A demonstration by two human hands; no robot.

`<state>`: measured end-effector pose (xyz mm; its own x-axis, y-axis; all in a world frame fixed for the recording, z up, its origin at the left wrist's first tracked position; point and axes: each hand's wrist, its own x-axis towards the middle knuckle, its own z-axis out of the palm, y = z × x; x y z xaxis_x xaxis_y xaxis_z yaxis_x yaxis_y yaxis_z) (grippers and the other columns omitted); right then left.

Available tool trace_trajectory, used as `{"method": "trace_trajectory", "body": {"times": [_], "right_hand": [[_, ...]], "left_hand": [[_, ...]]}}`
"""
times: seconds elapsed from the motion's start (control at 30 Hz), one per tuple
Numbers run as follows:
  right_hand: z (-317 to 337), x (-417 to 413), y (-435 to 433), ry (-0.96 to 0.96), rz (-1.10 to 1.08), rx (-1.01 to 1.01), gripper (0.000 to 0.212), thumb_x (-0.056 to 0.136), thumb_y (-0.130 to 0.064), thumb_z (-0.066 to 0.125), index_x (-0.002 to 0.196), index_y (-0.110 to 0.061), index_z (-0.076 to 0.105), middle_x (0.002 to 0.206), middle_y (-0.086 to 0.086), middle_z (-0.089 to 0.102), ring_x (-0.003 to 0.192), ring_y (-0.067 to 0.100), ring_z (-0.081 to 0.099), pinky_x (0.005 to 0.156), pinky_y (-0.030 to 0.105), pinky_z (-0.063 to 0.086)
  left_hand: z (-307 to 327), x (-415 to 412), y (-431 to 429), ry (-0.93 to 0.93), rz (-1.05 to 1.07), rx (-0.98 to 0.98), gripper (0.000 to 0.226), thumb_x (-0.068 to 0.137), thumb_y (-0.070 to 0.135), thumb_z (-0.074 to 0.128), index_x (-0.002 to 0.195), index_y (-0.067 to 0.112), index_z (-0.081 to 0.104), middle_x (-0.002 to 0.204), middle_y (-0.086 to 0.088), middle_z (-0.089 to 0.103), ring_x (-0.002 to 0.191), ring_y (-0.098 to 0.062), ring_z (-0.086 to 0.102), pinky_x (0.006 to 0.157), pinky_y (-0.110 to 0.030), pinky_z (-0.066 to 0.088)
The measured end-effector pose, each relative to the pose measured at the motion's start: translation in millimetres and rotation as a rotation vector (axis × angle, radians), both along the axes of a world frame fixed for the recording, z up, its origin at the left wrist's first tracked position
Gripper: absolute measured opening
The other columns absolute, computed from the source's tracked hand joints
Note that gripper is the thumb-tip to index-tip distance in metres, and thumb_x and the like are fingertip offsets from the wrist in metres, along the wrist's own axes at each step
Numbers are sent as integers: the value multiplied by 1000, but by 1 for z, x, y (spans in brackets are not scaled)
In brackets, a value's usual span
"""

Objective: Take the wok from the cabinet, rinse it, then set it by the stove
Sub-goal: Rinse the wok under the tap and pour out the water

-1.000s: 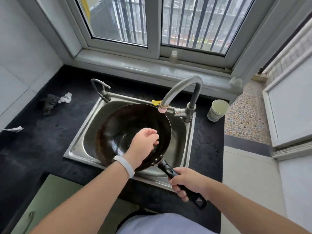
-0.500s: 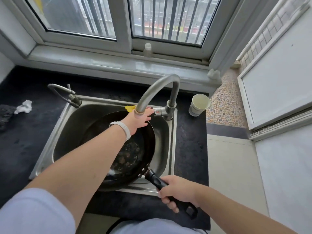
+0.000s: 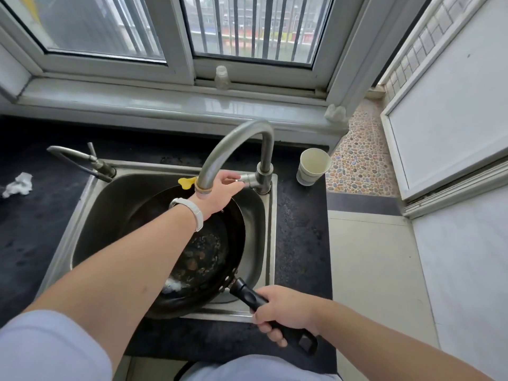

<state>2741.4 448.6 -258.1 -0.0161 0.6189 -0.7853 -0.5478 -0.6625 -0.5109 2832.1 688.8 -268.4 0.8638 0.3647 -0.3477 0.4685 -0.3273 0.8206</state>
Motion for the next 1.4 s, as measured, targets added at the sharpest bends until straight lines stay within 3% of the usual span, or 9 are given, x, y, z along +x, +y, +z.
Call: {"method": "trace_trajectory", "body": {"times": [0.07,0.13,0.23,0.3,0.47,0.9,1.4], "right_hand": [[0,3,-1,7,3,-2,14,91,-7,55,90,-13,43,66,2,51,49,14,46,46,26,43],[0,6,-1,4,13,2,13,90,-5,55,88,-13,43,66,2,51,49,15,45,47,26,43],[0,8,-2,-7,16,10,13,89,-4,54,88,-13,43,66,2,51,48,14,45,46,26,43],[-1,9,-3,-4,15,3,14,88,-4,54,89,-13,43,66,2,51,49,14,46,46,26,43],[-2,14,-6,-12,12,9,15,85,-5,54,89,-13,42,67,3,51,48,14,46,45,25,44],[-8,14,-6,-9,-12,3,14,86,-4,53,91,-12,43,68,4,52,49,15,46,46,26,45],[-11,14,-6,-28,-12,6,12,87,-5,54,93,-12,45,68,3,53,49,14,47,46,25,46]], "left_hand": [[-4,2,3,-3,-4,0,30,89,34,68,117,22,67,106,8,66,91,-6,62,73,-9,50],[-9,5,7,8,-7,-4,30,87,34,69,115,22,68,104,7,67,99,-11,64,90,-30,55],[-9,7,7,24,-18,-1,30,88,29,68,116,18,67,103,2,67,98,-22,67,90,-43,57],[-9,8,7,16,-14,-32,31,90,24,67,119,14,66,104,-2,67,101,-26,66,87,-42,59],[-13,8,10,2,-4,-80,30,91,19,66,120,12,65,114,-7,64,100,-15,62,79,-26,58],[-16,8,17,17,-43,-119,28,93,17,63,121,14,64,120,-9,63,108,-18,62,79,-23,56],[-20,10,22,44,-50,-130,31,94,14,62,125,12,62,126,-12,61,116,-23,59,87,-32,58]]}}
